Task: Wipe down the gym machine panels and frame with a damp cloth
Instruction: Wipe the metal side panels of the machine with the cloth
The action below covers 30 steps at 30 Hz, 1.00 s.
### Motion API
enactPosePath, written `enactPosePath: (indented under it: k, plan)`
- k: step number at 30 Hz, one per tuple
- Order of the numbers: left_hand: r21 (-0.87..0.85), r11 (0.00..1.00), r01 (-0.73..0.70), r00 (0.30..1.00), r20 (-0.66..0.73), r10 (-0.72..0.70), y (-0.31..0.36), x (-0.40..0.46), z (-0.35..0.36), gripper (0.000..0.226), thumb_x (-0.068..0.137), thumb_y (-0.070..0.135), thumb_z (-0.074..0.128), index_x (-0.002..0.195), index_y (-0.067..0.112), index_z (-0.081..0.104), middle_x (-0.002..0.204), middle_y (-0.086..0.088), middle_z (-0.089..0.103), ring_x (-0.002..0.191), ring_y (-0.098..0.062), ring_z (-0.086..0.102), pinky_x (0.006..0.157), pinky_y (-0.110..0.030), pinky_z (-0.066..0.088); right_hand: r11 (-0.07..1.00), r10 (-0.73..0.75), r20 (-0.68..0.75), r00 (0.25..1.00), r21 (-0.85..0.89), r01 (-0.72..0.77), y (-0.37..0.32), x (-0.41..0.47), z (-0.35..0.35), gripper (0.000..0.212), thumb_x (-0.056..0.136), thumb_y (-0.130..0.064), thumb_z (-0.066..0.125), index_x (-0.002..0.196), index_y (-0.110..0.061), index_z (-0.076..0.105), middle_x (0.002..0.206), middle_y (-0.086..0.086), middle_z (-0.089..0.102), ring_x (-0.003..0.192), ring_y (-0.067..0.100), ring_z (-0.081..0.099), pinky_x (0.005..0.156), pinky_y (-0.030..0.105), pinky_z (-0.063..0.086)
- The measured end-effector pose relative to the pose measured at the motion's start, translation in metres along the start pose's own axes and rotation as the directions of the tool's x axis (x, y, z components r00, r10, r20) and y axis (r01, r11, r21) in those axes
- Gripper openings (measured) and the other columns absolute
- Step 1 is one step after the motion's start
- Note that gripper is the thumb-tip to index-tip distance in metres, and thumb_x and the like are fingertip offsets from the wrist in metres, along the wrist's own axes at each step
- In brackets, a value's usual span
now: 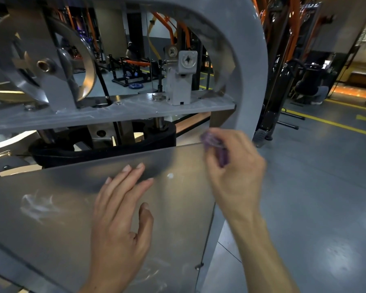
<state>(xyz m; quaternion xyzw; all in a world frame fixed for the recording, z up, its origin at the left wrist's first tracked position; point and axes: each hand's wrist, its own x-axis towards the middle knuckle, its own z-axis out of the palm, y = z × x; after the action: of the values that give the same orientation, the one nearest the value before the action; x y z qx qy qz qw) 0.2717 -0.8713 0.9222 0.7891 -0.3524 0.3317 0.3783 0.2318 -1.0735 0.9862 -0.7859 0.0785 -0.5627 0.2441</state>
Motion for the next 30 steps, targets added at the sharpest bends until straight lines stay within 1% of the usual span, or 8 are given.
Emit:
enactPosePath:
  k: [3, 5, 8, 13, 18, 24, 27, 30]
  plan:
    - [-0.001, 1.0, 0.007, 1.0, -0.008, -0.007, 0.003, 0.0, 0.001, 0.038, 0.092, 0.011, 0.053, 0.127, 0.009, 0.068, 0.15, -0.003, 0.056, 0.146, -0.023, 0.045, 0.123, -0.052, 0.03, 0.991, 0.118, -0.118, 0.986, -0.047, -0.125, 0.018, 0.006, -0.015, 0.025, 0.083, 0.002, 0.069, 0.102, -0.014, 0.074, 0.091, -0.007, 0.061, 0.075, 0.004, 0.051, 0.069, 0.011, 0.039]
    - [0.001, 1.0, 0.013, 1.0, -0.005, -0.013, 0.005, -0.001, 0.003, 0.038, 0.092, 0.012, 0.052, 0.127, 0.008, 0.069, 0.15, -0.004, 0.056, 0.148, -0.023, 0.043, 0.121, -0.055, 0.031, 0.994, 0.099, -0.092, 0.991, -0.027, -0.102, 0.009, 0.001, -0.008, 0.023, 0.084, 0.002, 0.071, 0.102, -0.012, 0.076, 0.09, -0.005, 0.063, 0.071, 0.005, 0.05, 0.07, 0.008, 0.036]
    - [0.001, 1.0, 0.019, 1.0, -0.009, -0.019, 0.006, -0.002, 0.004, 0.038, 0.093, 0.013, 0.052, 0.127, 0.008, 0.069, 0.15, -0.003, 0.056, 0.148, -0.025, 0.042, 0.119, -0.059, 0.033, 0.999, 0.033, -0.025, 0.999, 0.004, -0.033, -0.001, -0.007, -0.001, 0.022, 0.085, 0.0, 0.071, 0.102, -0.013, 0.076, 0.09, -0.005, 0.064, 0.071, 0.006, 0.052, 0.069, 0.01, 0.037]
    - [0.008, 1.0, 0.025, 1.0, -0.016, -0.025, 0.008, -0.002, 0.005, 0.038, 0.092, 0.011, 0.053, 0.125, 0.009, 0.069, 0.15, -0.002, 0.056, 0.148, -0.024, 0.042, 0.117, -0.06, 0.035, 0.98, 0.198, -0.145, 0.969, 0.044, -0.194, 0.021, 0.004, -0.018, 0.022, 0.081, -0.001, 0.072, 0.097, -0.016, 0.072, 0.09, -0.001, 0.065, 0.077, 0.007, 0.056, 0.07, 0.012, 0.04]
    - [0.033, 0.999, 0.027, 0.999, -0.022, -0.027, 0.008, -0.002, 0.006, 0.038, 0.09, 0.009, 0.055, 0.125, 0.007, 0.07, 0.148, -0.003, 0.057, 0.147, -0.026, 0.044, 0.113, -0.06, 0.038, 0.986, 0.146, -0.045, 0.988, 0.082, -0.142, 0.0, -0.003, -0.005, 0.017, 0.082, -0.007, 0.074, 0.096, -0.016, 0.073, 0.09, -0.004, 0.067, 0.079, 0.008, 0.06, 0.071, 0.014, 0.044]
    - [0.143, 0.988, -0.053, 0.999, 0.007, 0.053, 0.001, -0.003, 0.004, 0.05, 0.092, 0.013, 0.051, 0.14, 0.004, 0.06, 0.156, -0.009, 0.05, 0.149, -0.029, 0.042, 0.121, -0.056, 0.031, 0.944, 0.325, -0.174, 0.93, 0.123, -0.307, 0.029, 0.003, -0.033, 0.011, 0.092, -0.02, 0.071, 0.101, -0.025, 0.071, 0.093, -0.008, 0.071, 0.083, 0.009, 0.066, 0.072, 0.023, 0.052]
    - [0.155, 0.987, -0.042, 0.999, -0.003, 0.043, 0.001, -0.004, 0.004, 0.053, 0.092, 0.014, 0.05, 0.144, 0.004, 0.056, 0.158, -0.01, 0.047, 0.153, -0.029, 0.035, 0.125, -0.054, 0.026, 0.954, 0.293, -0.221, 0.93, 0.131, -0.27, 0.02, -0.003, -0.03, 0.01, 0.094, -0.022, 0.074, 0.103, -0.023, 0.069, 0.097, -0.007, 0.068, 0.084, 0.01, 0.065, 0.071, 0.02, 0.048]
    - [0.147, 0.989, -0.027, 1.0, -0.003, 0.028, 0.002, -0.004, 0.004, 0.054, 0.092, 0.015, 0.05, 0.144, 0.004, 0.056, 0.159, -0.01, 0.045, 0.154, -0.027, 0.033, 0.126, -0.05, 0.022, 0.985, 0.17, -0.163, 0.972, 0.065, -0.162, 0.011, -0.014, -0.017, 0.019, 0.086, -0.008, 0.078, 0.103, -0.012, 0.07, 0.099, -0.001, 0.064, 0.083, 0.011, 0.06, 0.072, 0.017, 0.046]
